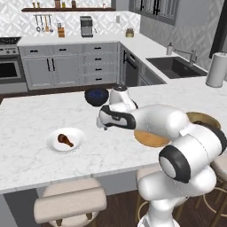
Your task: Pick the chicken drumstick and potato from their plates and place them in the bowl. Then put the bowl in the fridge.
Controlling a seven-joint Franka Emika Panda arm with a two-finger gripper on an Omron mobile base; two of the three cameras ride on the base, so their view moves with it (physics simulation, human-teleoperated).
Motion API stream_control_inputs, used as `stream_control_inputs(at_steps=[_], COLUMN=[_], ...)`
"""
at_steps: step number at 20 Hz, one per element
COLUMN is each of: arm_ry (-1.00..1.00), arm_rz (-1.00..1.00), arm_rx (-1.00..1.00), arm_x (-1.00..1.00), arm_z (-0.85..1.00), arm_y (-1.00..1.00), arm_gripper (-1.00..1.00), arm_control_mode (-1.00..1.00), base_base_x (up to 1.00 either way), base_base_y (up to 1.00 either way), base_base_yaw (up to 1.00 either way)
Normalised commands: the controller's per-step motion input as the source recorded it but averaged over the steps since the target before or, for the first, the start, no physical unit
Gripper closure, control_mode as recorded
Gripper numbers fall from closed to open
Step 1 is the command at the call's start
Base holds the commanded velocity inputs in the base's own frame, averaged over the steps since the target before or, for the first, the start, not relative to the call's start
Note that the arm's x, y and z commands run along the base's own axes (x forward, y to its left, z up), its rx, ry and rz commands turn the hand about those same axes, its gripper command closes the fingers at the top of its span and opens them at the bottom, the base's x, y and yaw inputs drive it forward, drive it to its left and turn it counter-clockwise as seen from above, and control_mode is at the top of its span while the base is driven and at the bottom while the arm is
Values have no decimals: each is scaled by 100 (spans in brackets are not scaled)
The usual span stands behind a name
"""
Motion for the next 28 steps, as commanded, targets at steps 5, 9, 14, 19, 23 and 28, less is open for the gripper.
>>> stream_control_inputs(at_steps=[5, 9, 14, 19, 23, 28], arm_ry=[11, 5, 1, 0, 0, 12], arm_rz=[12, 2, 3, 1, 0, 0], arm_rx=[0, -11, -9, 0, 0, 4], arm_x=[5, 1, 10, 12, 38, 35], arm_z=[0, -6, -29, -48, -17, -10], arm_y=[100, 100, 84, 52, 27, 29], arm_gripper=[-100, -100, -100, -100, -100, -100], arm_control_mode=[-100, -100, -100, -100, -100, -100], base_base_x=[0, 0, 0, 0, 0, 0], base_base_y=[0, 0, 0, 0, 0, 0], base_base_yaw=[0, 0, 0, 0, 0, 0])
